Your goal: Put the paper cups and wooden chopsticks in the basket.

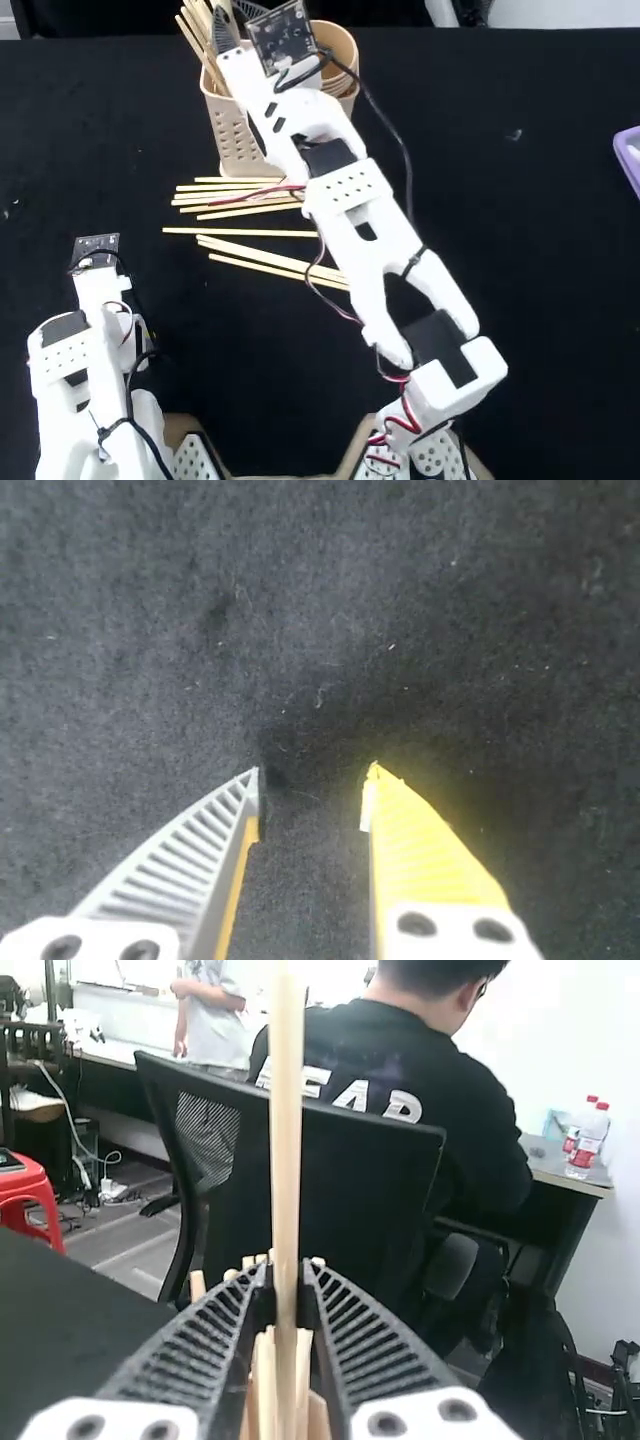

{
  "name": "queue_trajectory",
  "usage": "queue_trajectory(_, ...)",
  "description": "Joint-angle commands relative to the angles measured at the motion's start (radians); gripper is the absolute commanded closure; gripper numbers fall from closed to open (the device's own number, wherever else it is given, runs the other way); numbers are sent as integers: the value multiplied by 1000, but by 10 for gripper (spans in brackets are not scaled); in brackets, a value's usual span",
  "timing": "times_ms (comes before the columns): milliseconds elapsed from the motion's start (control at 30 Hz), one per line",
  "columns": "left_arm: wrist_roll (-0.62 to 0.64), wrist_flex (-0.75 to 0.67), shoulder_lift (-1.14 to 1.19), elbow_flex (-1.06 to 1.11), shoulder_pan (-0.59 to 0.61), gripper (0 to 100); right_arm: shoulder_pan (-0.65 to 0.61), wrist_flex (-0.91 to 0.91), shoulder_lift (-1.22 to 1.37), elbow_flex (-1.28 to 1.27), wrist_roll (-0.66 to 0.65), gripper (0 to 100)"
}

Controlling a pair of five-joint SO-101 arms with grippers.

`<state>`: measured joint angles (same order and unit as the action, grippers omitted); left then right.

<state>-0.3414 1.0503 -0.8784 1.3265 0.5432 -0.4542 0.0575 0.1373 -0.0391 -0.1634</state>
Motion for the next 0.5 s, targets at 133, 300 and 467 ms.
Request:
queue_trajectory(133, 5, -12, -5, -2, -13, 827, 3, 31, -2, -87, 6, 988)
queue_trajectory(300, 5, -15, -14, 8, -13, 827, 2, 9, -2, -122, 6, 984)
queue_trajectory(467, 5, -15, -14, 10, -13, 827, -2, -199, -2, -54, 11, 864)
